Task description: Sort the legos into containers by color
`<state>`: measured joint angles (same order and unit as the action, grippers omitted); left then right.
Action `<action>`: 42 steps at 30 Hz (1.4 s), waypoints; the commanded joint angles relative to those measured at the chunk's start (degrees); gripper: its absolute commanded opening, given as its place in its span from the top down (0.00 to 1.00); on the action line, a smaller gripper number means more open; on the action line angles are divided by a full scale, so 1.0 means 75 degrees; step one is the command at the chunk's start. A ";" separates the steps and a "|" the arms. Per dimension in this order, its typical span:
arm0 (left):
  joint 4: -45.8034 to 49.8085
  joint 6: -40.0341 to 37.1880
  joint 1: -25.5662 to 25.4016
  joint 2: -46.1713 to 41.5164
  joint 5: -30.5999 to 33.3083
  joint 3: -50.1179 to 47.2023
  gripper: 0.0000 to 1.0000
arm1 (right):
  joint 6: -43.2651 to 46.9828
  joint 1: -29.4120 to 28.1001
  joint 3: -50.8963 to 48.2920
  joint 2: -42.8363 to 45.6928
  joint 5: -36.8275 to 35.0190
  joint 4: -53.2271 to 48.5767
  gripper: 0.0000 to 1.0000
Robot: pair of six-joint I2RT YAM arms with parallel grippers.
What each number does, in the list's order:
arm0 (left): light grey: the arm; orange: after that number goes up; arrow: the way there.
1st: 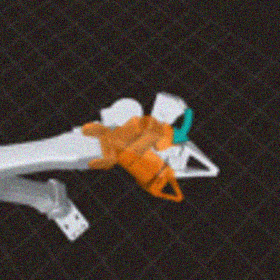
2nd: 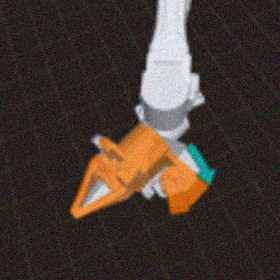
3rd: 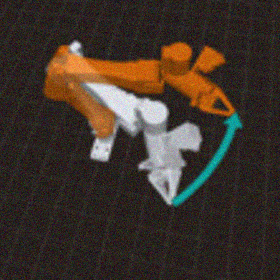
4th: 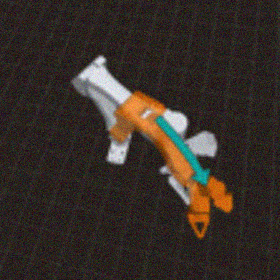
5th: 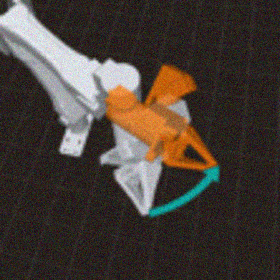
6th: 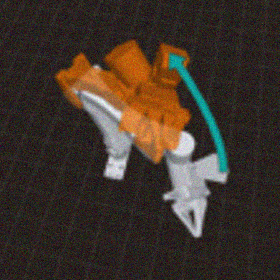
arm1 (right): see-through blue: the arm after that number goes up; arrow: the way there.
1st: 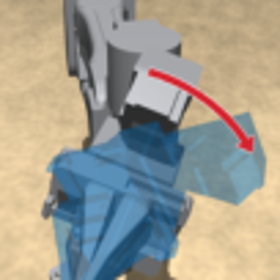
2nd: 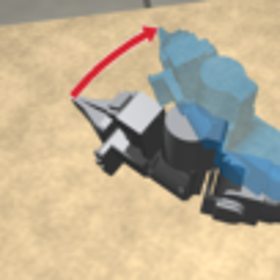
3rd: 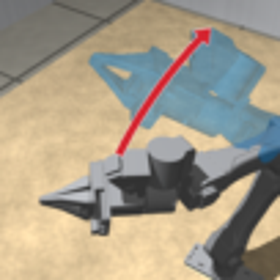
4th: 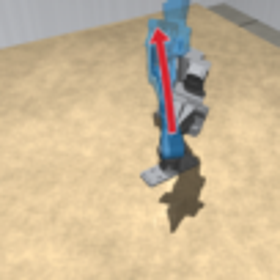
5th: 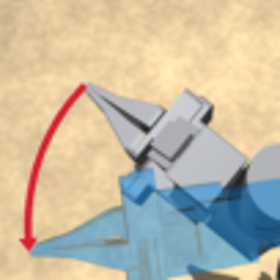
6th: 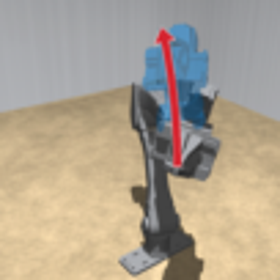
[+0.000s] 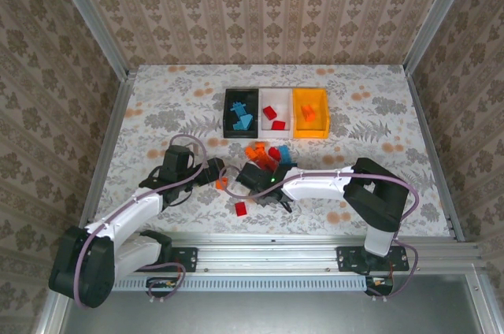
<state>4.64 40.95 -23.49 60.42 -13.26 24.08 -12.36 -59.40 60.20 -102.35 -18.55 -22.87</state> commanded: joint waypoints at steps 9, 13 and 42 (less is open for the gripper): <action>0.0586 -0.0338 0.0245 -0.0163 0.0174 0.0490 0.00 | 0.0063 0.0028 0.0258 0.1585 -0.0213 -0.0643 0.66; 0.0669 -0.0328 0.0601 -0.0326 0.0118 0.0574 0.00 | 0.0629 0.0612 0.1033 0.1612 -0.0214 -0.0363 0.66; 0.0789 -0.0006 0.0991 -0.0528 -0.0950 0.0702 0.00 | 0.1040 0.2160 0.5599 -0.1925 0.0226 -0.0010 0.52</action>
<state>11.11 40.75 -15.40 56.14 -18.06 27.94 -4.58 -40.14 109.89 -128.70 -17.54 -26.74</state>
